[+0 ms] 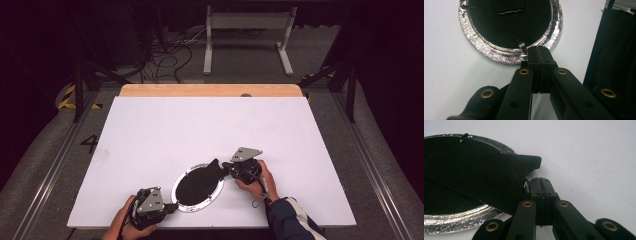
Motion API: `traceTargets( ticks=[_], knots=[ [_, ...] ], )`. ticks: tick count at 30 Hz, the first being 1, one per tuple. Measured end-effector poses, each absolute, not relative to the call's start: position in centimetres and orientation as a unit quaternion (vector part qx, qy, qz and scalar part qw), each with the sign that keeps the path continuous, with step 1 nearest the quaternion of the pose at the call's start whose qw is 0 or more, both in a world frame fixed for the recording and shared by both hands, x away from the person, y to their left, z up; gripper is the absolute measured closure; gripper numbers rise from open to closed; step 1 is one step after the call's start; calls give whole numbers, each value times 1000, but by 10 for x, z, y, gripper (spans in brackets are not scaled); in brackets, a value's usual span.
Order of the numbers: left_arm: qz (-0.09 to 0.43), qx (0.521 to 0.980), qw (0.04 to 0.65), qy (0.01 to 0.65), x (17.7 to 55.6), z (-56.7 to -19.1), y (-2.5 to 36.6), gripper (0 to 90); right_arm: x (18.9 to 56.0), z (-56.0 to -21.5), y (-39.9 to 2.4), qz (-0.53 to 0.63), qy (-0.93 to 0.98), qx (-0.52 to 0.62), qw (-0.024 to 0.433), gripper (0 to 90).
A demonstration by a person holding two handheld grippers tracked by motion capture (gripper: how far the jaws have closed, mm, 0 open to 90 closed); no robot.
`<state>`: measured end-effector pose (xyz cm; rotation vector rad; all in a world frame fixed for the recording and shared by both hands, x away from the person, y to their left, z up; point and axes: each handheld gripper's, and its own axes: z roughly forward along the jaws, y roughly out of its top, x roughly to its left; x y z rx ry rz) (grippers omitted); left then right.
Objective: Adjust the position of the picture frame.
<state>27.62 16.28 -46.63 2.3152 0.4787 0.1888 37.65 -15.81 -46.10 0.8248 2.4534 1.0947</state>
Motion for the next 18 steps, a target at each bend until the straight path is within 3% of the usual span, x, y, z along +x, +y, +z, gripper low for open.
traceTargets(
  ticks=[18],
  knots=[
    [100, 903, 368, 197, 283, -466, 156, 900, 377, -460, -166, 378, 861, 293, 174, 900]
  ],
)
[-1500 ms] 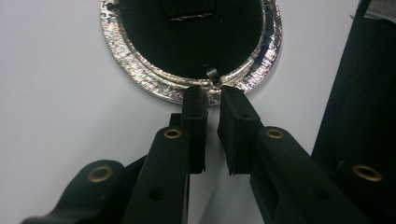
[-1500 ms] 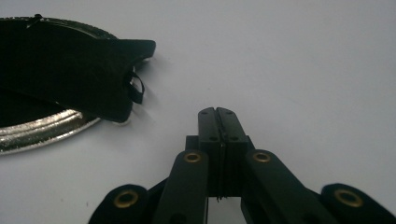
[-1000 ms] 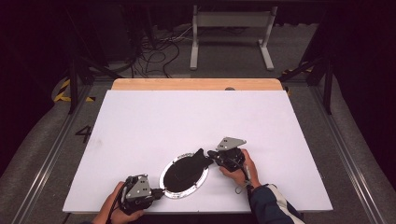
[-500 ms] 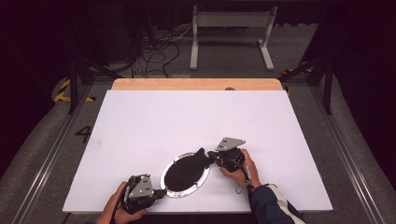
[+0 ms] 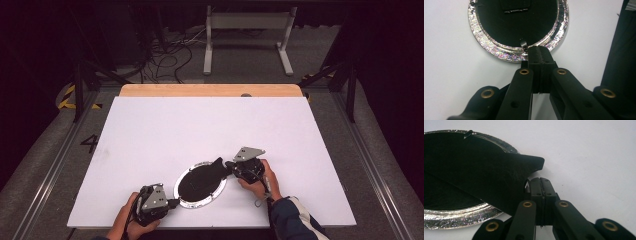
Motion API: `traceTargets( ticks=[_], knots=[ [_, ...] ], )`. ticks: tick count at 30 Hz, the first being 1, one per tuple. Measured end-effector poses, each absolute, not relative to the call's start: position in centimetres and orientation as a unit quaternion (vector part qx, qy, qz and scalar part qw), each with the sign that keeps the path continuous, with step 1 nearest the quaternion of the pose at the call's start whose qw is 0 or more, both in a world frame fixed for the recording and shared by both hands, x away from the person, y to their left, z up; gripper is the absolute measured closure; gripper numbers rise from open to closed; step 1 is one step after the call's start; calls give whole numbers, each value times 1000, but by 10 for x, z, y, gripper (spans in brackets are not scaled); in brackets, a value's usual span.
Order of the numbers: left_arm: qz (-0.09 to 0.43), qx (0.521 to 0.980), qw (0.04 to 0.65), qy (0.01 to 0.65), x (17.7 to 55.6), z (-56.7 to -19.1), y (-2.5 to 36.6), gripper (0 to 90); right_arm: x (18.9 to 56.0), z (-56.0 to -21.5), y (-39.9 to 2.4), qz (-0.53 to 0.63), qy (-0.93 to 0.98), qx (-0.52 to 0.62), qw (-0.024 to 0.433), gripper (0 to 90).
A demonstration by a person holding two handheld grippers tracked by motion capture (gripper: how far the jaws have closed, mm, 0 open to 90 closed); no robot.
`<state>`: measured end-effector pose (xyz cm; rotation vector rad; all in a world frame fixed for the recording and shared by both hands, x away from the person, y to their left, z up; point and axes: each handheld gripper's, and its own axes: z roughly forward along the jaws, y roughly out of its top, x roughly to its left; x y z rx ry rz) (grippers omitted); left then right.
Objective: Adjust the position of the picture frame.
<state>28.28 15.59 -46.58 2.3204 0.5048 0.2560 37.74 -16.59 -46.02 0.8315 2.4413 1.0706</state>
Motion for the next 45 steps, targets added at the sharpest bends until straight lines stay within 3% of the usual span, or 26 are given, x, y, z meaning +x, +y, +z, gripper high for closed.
traceTargets(
  ticks=[21, 31, 45],
  knots=[
    [106, 899, 367, 214, 309, -466, 156, 900, 373, -460, -180, 375, 858, 306, 171, 900],
    [74, 897, 379, 217, 325, -466, 156, 900, 367, -460, -188, 376, 854, 316, 170, 900],
    [108, 896, 370, 222, 335, -465, 143, 900, 361, -460, -200, 373, 849, 330, 178, 900]
  ],
)
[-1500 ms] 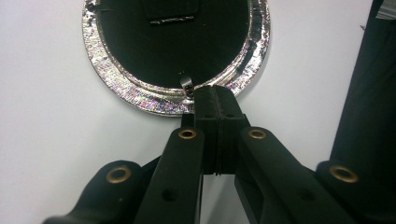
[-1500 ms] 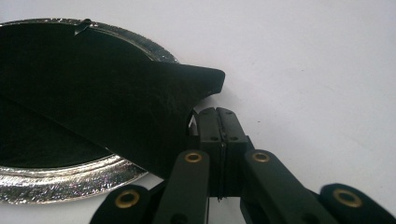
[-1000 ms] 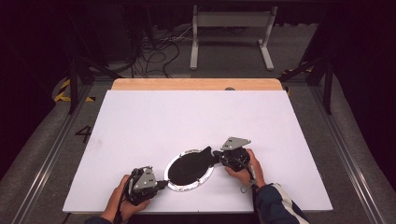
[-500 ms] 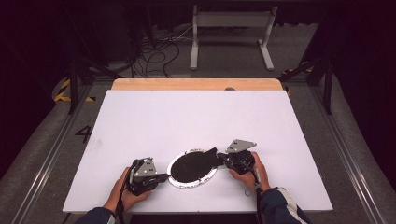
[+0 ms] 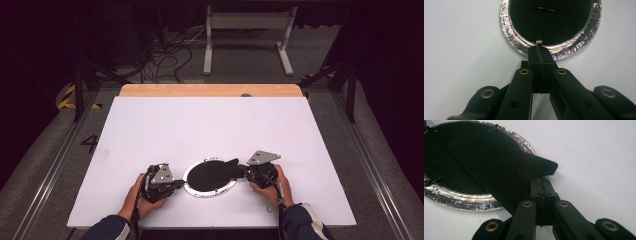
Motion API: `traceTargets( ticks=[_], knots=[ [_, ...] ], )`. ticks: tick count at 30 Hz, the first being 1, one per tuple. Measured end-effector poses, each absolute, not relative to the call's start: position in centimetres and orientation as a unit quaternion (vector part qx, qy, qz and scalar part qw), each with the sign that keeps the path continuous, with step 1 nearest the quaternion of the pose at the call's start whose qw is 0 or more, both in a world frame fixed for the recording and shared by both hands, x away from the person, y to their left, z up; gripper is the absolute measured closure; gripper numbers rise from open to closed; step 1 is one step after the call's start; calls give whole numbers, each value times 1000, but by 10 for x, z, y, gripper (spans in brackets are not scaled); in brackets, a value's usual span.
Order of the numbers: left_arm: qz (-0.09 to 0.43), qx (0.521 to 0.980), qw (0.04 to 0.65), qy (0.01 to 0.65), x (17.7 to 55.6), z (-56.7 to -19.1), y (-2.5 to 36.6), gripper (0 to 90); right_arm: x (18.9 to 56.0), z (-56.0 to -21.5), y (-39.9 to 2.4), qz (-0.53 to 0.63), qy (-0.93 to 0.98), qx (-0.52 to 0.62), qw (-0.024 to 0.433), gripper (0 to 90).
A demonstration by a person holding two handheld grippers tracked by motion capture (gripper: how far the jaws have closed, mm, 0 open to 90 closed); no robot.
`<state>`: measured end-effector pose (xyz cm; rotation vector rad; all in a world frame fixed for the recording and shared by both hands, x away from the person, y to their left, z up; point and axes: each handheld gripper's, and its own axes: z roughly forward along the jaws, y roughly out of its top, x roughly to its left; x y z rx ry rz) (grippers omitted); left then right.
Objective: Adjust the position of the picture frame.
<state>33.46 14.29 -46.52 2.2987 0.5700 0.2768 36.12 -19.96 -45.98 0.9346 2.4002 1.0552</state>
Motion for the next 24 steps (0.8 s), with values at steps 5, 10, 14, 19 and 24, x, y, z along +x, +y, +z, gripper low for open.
traceTargets(
  ticks=[5, 10, 14, 19, 24],
  knots=[
    [117, 897, 365, 221, 329, -464, 142, 900, 359, -460, -199, 370, 850, 326, 184, 900],
    [86, 897, 381, 208, 318, -462, 145, 900, 358, -460, -200, 369, 850, 327, 186, 900],
    [81, 902, 383, 183, 308, -459, 139, 900, 358, -460, -201, 370, 850, 327, 183, 900],
    [62, 904, 385, 174, 305, -461, 133, 897, 358, -460, -202, 371, 850, 328, 179, 900],
    [61, 906, 382, 170, 307, -465, 125, 887, 359, -460, -203, 372, 850, 328, 176, 900]
  ],
)
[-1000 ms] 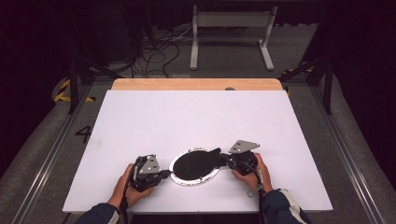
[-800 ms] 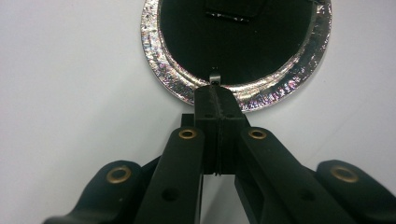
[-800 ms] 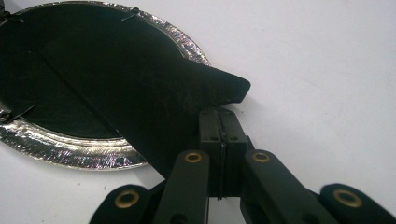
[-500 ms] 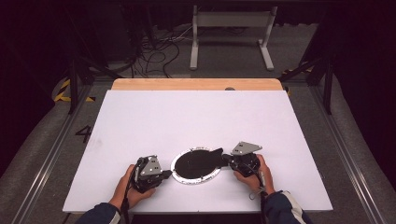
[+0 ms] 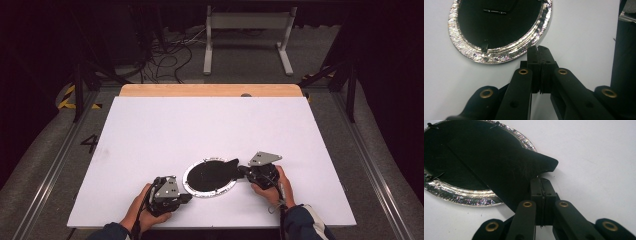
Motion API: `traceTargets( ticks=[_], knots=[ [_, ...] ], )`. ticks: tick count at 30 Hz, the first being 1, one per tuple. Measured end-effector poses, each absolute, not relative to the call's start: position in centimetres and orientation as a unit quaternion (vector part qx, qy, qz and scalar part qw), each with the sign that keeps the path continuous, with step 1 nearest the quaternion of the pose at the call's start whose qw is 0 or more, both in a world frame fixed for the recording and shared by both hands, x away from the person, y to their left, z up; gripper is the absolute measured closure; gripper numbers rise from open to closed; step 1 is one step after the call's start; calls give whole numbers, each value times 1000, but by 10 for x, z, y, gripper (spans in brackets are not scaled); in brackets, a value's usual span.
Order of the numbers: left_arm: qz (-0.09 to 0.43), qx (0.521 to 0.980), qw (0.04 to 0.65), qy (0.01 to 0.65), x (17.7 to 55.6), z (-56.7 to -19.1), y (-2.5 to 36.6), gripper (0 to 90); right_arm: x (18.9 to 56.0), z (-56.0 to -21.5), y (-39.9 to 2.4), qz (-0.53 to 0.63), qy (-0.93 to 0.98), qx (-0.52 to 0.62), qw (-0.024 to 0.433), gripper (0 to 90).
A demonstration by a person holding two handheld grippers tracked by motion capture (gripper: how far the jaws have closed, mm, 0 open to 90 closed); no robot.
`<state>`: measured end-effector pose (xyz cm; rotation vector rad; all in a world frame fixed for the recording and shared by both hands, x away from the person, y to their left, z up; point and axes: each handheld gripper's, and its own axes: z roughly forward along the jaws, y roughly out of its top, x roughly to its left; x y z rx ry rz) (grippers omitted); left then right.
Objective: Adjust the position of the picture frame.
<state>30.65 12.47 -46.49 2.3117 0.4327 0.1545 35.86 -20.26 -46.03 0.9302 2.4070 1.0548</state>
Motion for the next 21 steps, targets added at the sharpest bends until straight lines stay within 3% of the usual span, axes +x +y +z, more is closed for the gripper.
traceTargets(
  ticks=[21],
  knots=[
    [107, 901, 369, 203, 328, -464, 119, 900, 351, -459, -203, 366, 852, 330, 173, 900]
  ],
)
